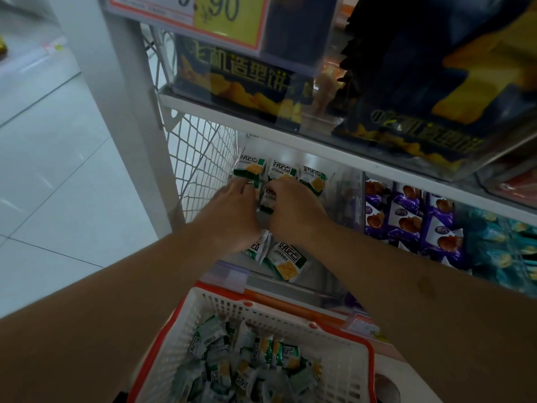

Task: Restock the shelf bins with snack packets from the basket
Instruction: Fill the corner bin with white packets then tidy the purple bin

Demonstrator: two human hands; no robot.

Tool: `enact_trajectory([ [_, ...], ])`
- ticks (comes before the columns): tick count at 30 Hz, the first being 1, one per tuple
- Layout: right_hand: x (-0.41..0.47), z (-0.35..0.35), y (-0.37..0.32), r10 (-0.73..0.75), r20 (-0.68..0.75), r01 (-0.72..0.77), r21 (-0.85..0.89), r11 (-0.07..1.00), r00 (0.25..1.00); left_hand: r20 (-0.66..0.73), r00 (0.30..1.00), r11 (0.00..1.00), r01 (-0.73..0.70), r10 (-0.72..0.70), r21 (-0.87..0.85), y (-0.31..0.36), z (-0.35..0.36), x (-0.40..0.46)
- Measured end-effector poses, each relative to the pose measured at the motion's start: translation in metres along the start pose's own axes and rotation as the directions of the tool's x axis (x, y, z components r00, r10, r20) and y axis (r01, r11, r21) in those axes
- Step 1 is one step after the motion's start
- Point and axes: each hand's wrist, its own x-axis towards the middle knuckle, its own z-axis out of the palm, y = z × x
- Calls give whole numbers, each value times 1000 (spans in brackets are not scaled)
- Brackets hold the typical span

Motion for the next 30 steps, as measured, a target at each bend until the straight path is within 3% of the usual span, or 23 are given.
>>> enact_trajectory([
  [2,-1,-8,2,48,-21,-48,18,999,999,-50,999,1000,-18,19,9,0,1,-3],
  [5,0,-21,5,169,-50,-174,-121,977,984,-41,997,996,-65,68,58,11,5,-7],
  [8,3,-22,10,275,75,-262,-150,953,958,56,998,998,-36,33,47,11,18,-1],
  [10,4,-19,11,329,157,-304,-164,939,931,117,992,987,-72,55,144,9,23,3],
  [20,11,-20,10,369,248,-266,-367,891,896,181,983,982,-6,-30,191,15,19,4],
  [24,8,-33,9,320,236,-240,-314,919,917,81,997,999,-3,-1,48,21,5,-2],
  [27,1,-44,11,130,162,-98,-196,976,978,-19,997,995,73,-74,-65,15,-9,-4],
  [30,-17,-47,2,70,377,1,-186,983,923,32,994,990,104,-102,-97,9,-16,-8],
])
